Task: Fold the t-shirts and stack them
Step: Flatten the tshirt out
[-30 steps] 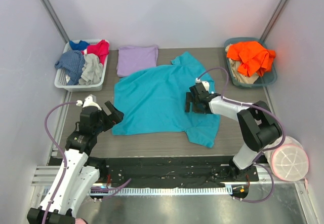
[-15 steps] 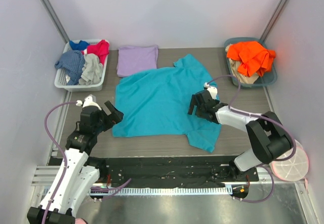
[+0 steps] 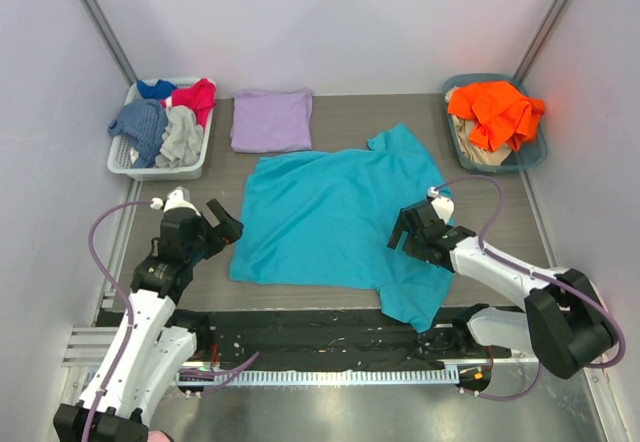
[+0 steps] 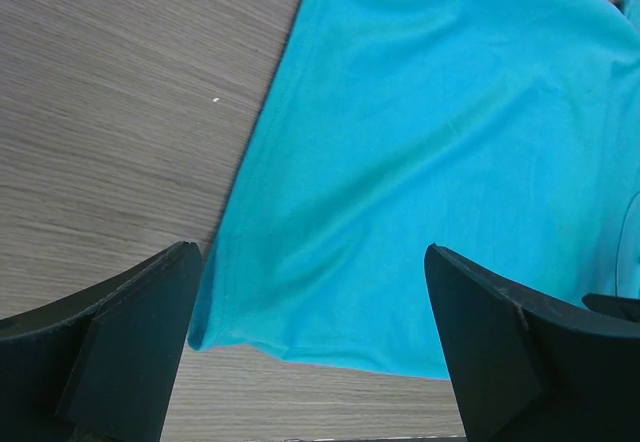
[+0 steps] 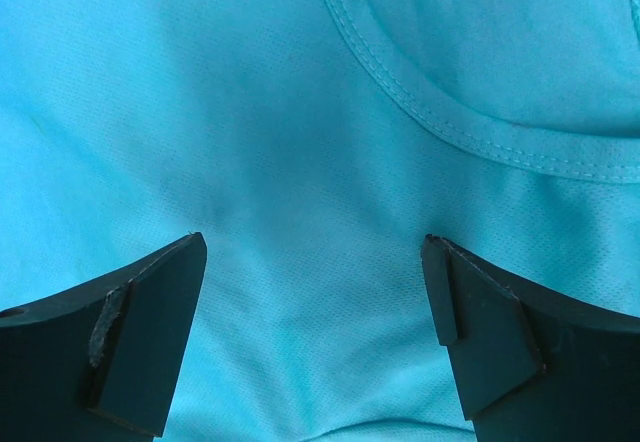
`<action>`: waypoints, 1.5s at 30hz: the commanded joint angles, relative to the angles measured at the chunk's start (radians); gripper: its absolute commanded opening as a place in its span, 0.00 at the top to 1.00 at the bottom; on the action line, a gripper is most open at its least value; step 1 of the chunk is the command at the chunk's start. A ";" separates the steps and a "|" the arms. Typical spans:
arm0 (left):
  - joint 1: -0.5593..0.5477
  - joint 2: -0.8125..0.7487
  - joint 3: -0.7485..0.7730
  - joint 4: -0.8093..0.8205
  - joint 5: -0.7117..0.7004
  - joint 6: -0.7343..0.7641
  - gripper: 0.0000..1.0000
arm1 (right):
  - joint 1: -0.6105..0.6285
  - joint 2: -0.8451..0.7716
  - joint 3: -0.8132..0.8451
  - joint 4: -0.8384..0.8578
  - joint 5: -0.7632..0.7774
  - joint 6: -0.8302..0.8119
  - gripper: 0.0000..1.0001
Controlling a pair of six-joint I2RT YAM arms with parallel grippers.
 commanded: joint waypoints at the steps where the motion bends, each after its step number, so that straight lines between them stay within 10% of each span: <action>1: -0.003 0.022 0.011 0.036 -0.015 -0.008 0.00 | 0.006 -0.066 -0.036 -0.145 0.011 0.060 0.01; 8: -0.003 0.238 0.118 0.180 0.026 0.048 0.00 | 0.004 -0.071 -0.030 -0.155 0.012 0.062 0.00; 24: -0.004 1.119 0.876 0.242 0.248 0.340 0.14 | 0.007 -0.074 -0.045 -0.148 -0.008 0.060 0.00; 31: -0.010 1.312 0.928 0.269 0.270 0.397 0.34 | 0.006 -0.068 -0.048 -0.138 -0.022 0.053 0.00; 45: -0.010 1.470 1.008 0.283 0.248 0.441 0.37 | 0.006 -0.067 -0.050 -0.138 -0.026 0.054 0.00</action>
